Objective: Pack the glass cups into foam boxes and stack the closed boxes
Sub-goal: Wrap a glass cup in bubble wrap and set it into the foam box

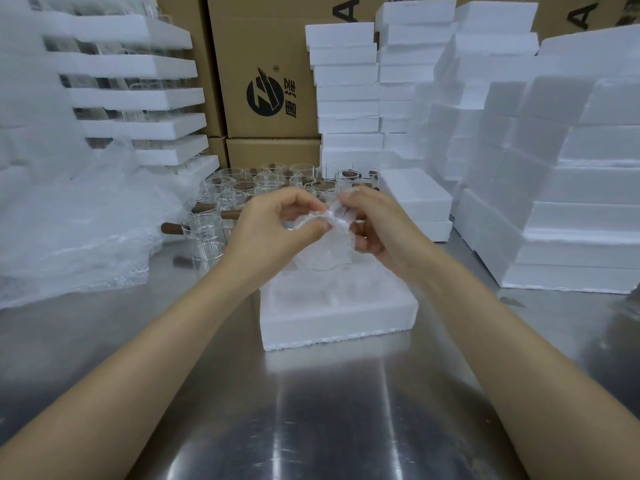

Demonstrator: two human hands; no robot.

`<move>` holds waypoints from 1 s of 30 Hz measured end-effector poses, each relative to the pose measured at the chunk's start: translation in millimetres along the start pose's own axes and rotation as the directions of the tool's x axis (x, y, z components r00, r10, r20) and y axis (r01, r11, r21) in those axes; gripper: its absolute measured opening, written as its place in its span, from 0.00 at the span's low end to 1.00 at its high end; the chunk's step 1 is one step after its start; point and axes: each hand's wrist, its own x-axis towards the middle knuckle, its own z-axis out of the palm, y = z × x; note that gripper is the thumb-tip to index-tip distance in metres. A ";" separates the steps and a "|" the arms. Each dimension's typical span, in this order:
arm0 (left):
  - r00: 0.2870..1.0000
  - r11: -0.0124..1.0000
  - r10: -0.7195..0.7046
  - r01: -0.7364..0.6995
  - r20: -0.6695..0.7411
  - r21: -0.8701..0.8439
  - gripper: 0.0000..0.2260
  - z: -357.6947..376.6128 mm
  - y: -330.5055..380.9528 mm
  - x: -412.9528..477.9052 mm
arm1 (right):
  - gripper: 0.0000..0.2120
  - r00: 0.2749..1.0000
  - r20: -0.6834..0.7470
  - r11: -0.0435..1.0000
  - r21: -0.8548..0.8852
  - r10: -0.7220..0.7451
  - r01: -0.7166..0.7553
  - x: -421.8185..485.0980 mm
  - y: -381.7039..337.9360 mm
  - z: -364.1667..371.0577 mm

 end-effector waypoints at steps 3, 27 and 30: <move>0.991 0.968 -0.093 0.066 -0.100 -0.243 0.06 1.3 2.2 4.1 | 0.09 0.994 -0.019 0.978 0.184 0.104 -0.099 -0.4 -2.5 -2.6; 0.996 0.898 0.076 -0.047 -0.048 0.438 0.11 -9.8 -45.8 4.8 | 0.08 0.962 -0.241 0.945 -0.323 -0.129 0.046 6.1 13.4 -11.6; 0.999 0.902 -0.021 0.032 -0.030 0.431 0.13 -11.2 -55.0 5.9 | 0.06 0.976 -0.162 0.770 -0.638 -0.145 0.008 7.6 18.6 -30.9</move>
